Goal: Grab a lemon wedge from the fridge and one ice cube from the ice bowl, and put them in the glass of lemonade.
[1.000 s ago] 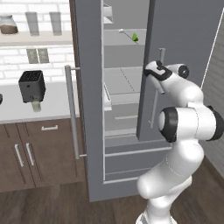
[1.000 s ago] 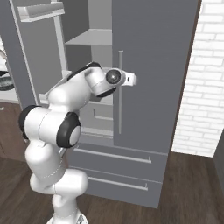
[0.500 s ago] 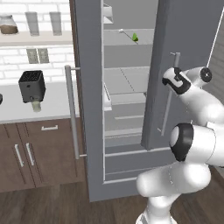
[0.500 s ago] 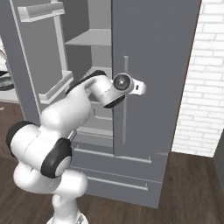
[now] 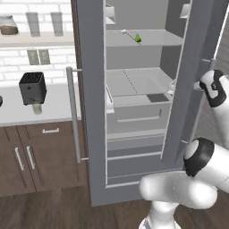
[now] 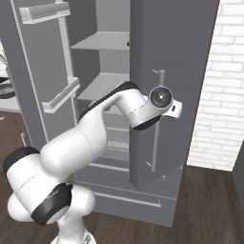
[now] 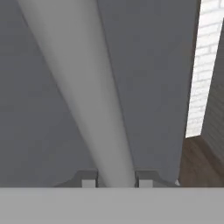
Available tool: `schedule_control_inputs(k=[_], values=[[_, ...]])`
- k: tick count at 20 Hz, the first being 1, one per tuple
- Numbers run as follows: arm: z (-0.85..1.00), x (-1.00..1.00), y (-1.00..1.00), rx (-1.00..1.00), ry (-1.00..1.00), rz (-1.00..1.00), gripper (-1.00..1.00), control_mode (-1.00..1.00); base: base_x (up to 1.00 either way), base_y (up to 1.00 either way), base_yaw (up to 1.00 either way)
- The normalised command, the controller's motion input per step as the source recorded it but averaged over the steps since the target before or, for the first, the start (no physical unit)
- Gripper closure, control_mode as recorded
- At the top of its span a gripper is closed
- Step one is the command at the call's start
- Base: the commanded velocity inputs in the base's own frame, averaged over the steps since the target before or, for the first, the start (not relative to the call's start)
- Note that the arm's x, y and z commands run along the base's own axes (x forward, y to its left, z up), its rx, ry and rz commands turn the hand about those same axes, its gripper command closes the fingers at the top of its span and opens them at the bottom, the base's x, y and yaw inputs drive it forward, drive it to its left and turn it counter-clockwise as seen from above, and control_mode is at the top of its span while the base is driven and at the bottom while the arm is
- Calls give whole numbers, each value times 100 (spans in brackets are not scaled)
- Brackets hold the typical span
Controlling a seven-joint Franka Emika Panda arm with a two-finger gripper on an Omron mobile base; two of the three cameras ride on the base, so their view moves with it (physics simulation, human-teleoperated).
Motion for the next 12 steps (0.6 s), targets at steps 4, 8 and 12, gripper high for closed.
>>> schedule_control_inputs(k=[4,8,12], values=[[30,-62,-65,6,4,0,-100,-100,0,0,0],[7,-61,-54,-1,-2,0,-100,-100,0,0,0],[0,-64,-51,-13,-15,0,-100,-100,0,0,0]])
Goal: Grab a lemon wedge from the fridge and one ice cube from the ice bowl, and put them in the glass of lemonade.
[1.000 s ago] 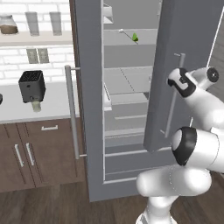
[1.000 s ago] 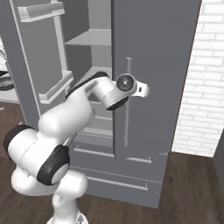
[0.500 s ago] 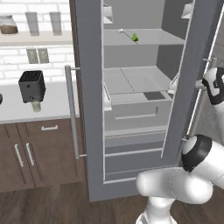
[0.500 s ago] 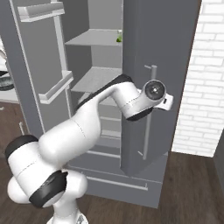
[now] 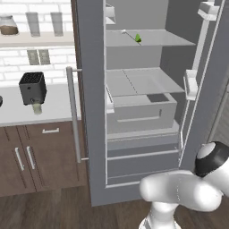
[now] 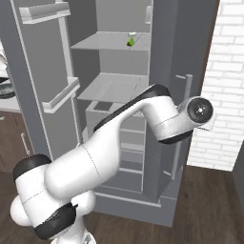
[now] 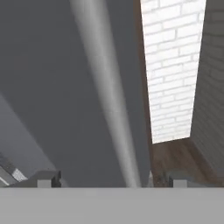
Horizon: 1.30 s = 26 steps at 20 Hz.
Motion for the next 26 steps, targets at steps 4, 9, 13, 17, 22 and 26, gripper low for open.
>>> schedule_control_inputs(k=[4,9,13,17,22,26], values=[[0,-98,-31,-23,-9,0,-100,-100,0,0,0],[20,-92,19,-35,-9,0,-100,-100,0,0,0],[53,-16,82,-38,-11,0,-100,-100,0,0,0],[36,29,99,-43,-4,0,-100,-100,0,0,0],[25,20,100,-44,0,0,-100,-100,0,0,0],[23,5,93,-40,8,0,-100,-100,0,0,0]])
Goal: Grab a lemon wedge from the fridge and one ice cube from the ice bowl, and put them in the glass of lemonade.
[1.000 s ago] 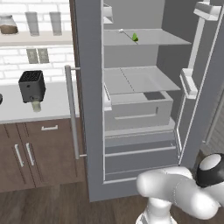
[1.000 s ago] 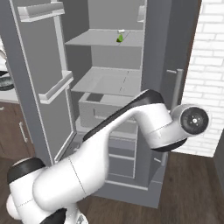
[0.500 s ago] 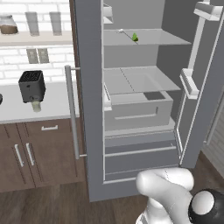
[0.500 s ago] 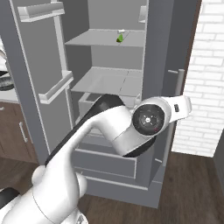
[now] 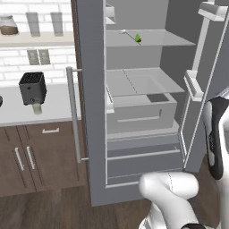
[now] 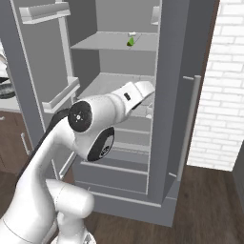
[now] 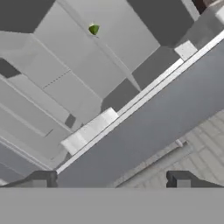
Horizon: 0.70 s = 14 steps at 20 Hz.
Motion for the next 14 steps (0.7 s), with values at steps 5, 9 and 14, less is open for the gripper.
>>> schedule_control_inputs(k=[5,9,14], values=[[26,2,73,-39,15,0,-100,-100,0,0,0],[36,14,21,-29,23,-4,-100,-100,0,0,0],[15,61,-2,-9,24,-8,-100,-100,0,0,0]])
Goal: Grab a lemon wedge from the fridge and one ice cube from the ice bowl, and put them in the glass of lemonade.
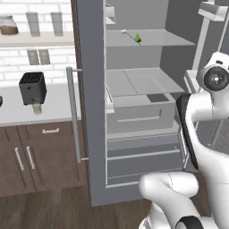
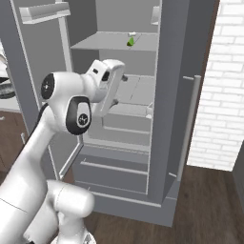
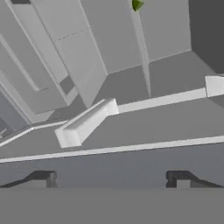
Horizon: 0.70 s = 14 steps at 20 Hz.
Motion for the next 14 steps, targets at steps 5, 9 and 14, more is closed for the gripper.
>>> schedule_control_inputs(k=[5,9,14], values=[[0,82,-14,-6,17,-10,-100,-100,0,0,0],[-1,80,-49,-6,9,-11,-100,-100,0,0,0],[-5,85,-70,-3,10,-8,-100,-100,0,0,0]])
